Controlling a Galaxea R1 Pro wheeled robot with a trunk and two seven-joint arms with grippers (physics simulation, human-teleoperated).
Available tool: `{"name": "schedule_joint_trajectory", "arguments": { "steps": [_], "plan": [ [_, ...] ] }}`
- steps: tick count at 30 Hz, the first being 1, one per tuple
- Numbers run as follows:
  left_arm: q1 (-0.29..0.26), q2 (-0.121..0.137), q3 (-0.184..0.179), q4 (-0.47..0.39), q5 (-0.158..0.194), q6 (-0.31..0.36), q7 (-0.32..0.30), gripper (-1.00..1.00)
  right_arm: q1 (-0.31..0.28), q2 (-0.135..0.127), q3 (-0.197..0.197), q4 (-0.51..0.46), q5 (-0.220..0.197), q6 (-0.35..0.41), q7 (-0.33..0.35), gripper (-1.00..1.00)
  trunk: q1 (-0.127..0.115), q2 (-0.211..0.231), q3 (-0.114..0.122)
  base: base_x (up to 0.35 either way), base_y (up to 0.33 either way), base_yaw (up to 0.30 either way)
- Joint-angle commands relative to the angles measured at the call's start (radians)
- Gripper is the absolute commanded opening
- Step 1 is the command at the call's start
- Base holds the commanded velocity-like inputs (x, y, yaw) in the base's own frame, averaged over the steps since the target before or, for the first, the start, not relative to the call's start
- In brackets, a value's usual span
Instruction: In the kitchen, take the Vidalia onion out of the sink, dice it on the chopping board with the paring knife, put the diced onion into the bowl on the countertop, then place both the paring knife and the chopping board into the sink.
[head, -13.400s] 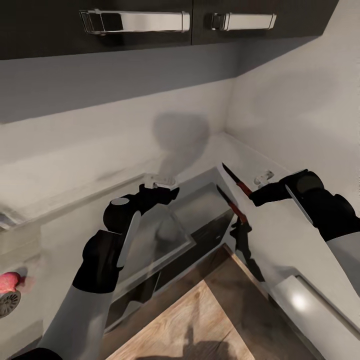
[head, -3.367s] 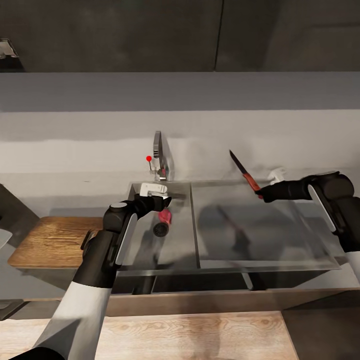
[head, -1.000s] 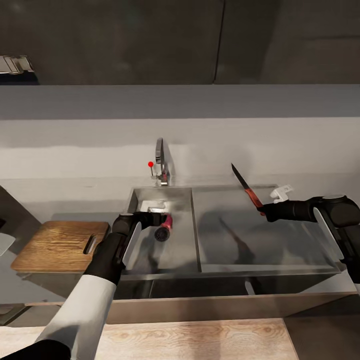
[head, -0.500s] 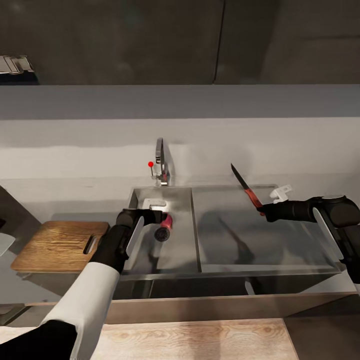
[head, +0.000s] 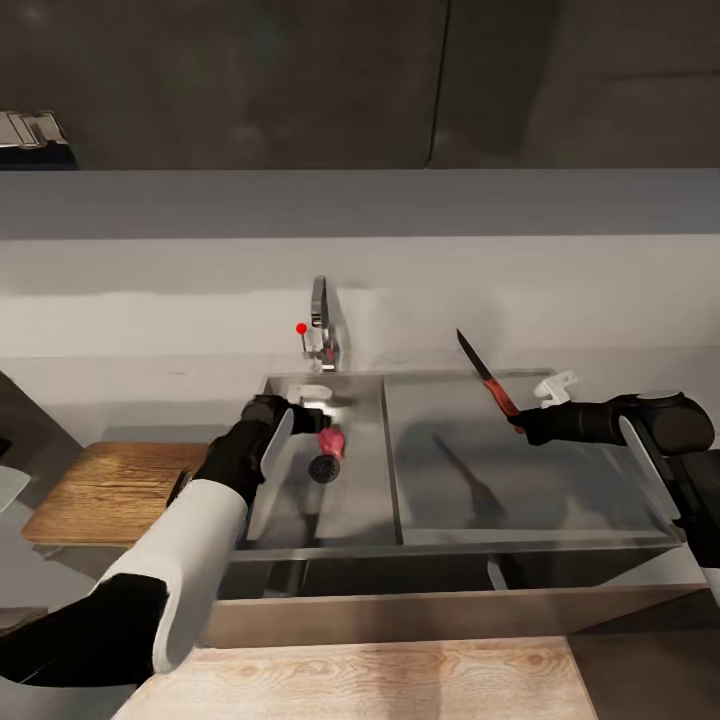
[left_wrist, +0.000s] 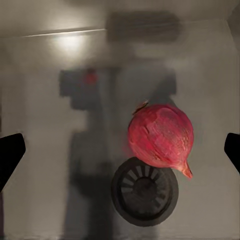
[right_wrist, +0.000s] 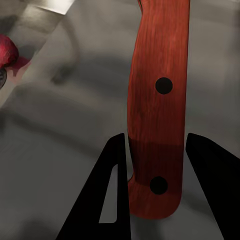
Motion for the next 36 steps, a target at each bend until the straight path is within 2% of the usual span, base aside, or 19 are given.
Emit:
{"name": "schedule_joint_trajectory", "arguments": {
  "steps": [1, 5, 11, 31, 36],
  "plan": [
    [-0.013, 0.000, 0.002, 0.025, 0.002, 0.004, 0.006, 1.00, -0.001, -0.001, 0.001, 0.000, -0.007, 0.007, -0.004, -1.00, 0.001, -0.002, -0.002, 0.000, 0.000, 0.000],
    [-0.045, 0.002, 0.009, 0.101, 0.002, 0.004, 0.007, 1.00, -0.001, 0.000, 0.002, 0.000, -0.007, 0.007, -0.005, -1.00, 0.001, -0.002, -0.002, 0.000, 0.000, 0.000],
    [-0.078, 0.000, 0.010, 0.166, 0.002, 0.000, 0.009, 1.00, -0.001, -0.001, 0.001, 0.000, -0.007, 0.007, -0.004, -1.00, 0.001, -0.002, -0.002, 0.000, 0.000, 0.000],
    [-0.084, 0.000, 0.007, 0.123, 0.001, -0.022, 0.008, 1.00, -0.001, -0.001, -0.011, 0.000, -0.007, 0.009, -0.004, -1.00, 0.001, -0.002, -0.002, 0.003, -0.002, 0.000],
    [-0.083, 0.000, 0.006, 0.121, 0.001, -0.026, 0.007, 1.00, -0.001, -0.001, -0.011, 0.000, -0.007, 0.009, -0.004, -1.00, 0.001, -0.002, -0.002, 0.147, -0.155, 0.000]
  ]
}}
